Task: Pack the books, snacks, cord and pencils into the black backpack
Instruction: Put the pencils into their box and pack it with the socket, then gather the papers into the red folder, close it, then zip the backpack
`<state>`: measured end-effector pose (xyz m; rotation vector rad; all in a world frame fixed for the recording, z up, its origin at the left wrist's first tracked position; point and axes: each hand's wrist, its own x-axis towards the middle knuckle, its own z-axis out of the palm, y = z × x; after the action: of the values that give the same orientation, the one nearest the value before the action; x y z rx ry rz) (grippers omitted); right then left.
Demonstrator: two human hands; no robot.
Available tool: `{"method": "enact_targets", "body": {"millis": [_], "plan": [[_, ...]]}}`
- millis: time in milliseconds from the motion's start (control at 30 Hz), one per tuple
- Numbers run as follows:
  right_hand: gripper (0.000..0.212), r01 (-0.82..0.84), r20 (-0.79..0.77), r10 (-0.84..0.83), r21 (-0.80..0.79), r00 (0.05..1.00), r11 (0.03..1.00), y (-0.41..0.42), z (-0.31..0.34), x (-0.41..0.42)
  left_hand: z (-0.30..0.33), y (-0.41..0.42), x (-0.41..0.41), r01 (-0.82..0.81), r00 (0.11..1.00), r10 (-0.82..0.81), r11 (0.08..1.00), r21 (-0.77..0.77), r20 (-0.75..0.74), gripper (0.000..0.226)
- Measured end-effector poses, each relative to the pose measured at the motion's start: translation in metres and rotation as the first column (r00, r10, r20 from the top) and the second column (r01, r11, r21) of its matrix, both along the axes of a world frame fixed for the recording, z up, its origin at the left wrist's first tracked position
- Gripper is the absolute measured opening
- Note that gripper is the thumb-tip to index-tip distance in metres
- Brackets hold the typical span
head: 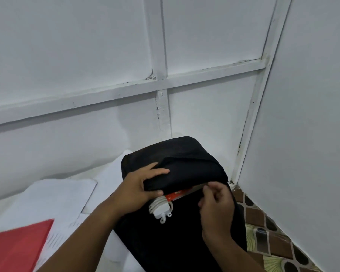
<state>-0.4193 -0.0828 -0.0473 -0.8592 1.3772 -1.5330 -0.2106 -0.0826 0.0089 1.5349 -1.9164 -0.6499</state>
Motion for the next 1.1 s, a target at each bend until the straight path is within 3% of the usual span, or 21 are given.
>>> {"method": "enact_targets", "body": {"millis": [133, 200, 367, 467, 633, 767, 867, 967, 1100], "plan": [[0.012, -0.05, -0.079, 0.027, -0.307, 0.996, 0.95, 0.02, 0.039, -0.006, -0.02, 0.031, -0.013, 0.014, 0.999, -0.011, 0.999, 0.053, -0.046, 0.065], [0.013, -0.156, -0.156, 0.102, -0.391, 0.982, 0.907, 0.029, 0.048, 0.0, -0.022, 0.049, -0.017, 0.016, 0.986, -0.002, 0.996, 0.084, -0.164, 0.052], [0.024, -0.387, -0.303, 0.275, -0.422, 0.913, 0.82, 0.049, 0.037, 0.03, -0.02, 0.099, -0.006, -0.051, 0.819, 0.143, 0.983, 0.178, -0.556, 0.031], [0.023, -0.461, -0.376, 0.31, -0.432, 0.873, 0.775, 0.067, 0.028, 0.06, -0.026, 0.129, 0.019, -0.232, 0.743, 0.316, 0.949, 0.215, -0.591, 0.031], [0.023, -0.616, -0.562, 0.348, -0.405, 0.751, 0.676, 0.09, 0.024, 0.116, -0.058, 0.173, 0.089, -0.511, 0.716, 0.564, 0.825, 0.242, -0.412, 0.037], [0.03, -0.73, -0.644, 0.476, -0.193, 0.598, 0.656, 0.103, -0.002, 0.17, -0.1, 0.202, 0.152, -0.558, 0.814, 0.57, 0.821, 0.121, -0.109, 0.021], [0.035, -0.776, -0.688, 0.606, 0.099, 0.399, 0.623, 0.114, -0.035, 0.208, -0.123, 0.218, 0.197, -0.52, 0.839, 0.501, 0.853, 0.041, 0.213, 0.05], [0.048, -0.763, -0.704, 0.667, 0.286, 0.244, 0.58, 0.13, -0.059, 0.24, -0.129, 0.23, 0.237, -0.553, 0.773, 0.439, 0.82, 0.148, 0.457, 0.071], [0.064, -0.659, -0.802, 0.588, 0.388, 0.103, 0.644, 0.151, -0.076, 0.276, -0.142, 0.248, 0.282, -0.627, 0.733, 0.444, 0.734, 0.259, 0.515, 0.082]]}}
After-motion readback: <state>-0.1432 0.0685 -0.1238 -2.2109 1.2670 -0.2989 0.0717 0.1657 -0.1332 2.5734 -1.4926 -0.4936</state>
